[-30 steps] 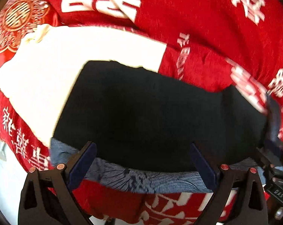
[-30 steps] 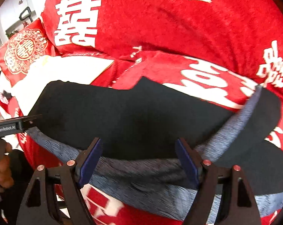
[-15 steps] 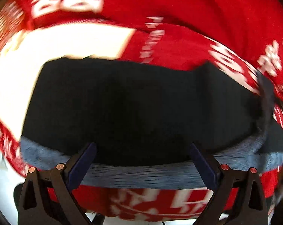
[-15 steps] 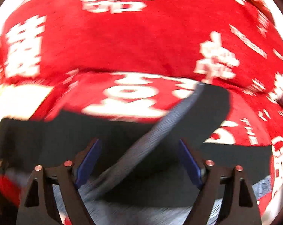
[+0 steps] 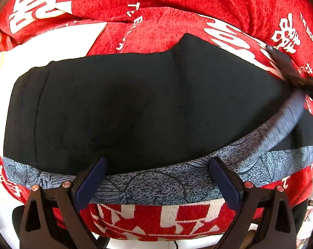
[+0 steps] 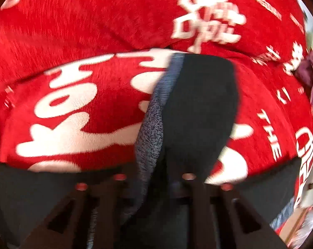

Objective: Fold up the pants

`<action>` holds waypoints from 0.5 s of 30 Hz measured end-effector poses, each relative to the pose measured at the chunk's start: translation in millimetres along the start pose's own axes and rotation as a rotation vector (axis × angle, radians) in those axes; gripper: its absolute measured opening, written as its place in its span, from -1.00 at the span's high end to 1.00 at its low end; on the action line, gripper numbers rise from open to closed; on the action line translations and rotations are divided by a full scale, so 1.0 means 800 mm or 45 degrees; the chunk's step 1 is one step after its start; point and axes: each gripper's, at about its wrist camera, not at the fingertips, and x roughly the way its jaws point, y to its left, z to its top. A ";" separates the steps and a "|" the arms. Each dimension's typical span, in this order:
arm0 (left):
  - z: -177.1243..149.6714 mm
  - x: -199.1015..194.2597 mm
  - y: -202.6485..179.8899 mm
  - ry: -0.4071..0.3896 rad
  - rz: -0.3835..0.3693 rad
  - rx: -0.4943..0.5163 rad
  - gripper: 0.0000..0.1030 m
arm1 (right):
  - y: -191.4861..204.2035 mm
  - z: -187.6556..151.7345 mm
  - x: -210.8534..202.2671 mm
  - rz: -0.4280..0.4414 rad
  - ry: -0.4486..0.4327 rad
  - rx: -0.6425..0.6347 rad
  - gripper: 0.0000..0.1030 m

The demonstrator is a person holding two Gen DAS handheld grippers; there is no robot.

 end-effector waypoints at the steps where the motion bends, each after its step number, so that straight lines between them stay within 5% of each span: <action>1: 0.003 -0.002 0.002 -0.009 -0.007 0.000 -0.93 | -0.017 -0.010 -0.018 0.033 -0.046 0.054 0.66; 6: -0.005 -0.012 -0.028 -0.032 -0.039 0.086 -0.93 | -0.102 -0.109 -0.104 0.077 -0.249 0.380 0.72; 11: -0.013 0.002 -0.070 -0.008 -0.017 0.215 -0.93 | -0.132 -0.197 -0.077 0.080 -0.127 0.403 0.66; 14: -0.018 0.006 -0.080 -0.008 0.031 0.253 -0.93 | -0.128 -0.214 -0.090 0.004 -0.169 0.289 0.09; 15: -0.018 0.007 -0.080 -0.010 0.039 0.254 -0.93 | -0.126 -0.213 -0.097 -0.043 -0.183 0.253 -0.24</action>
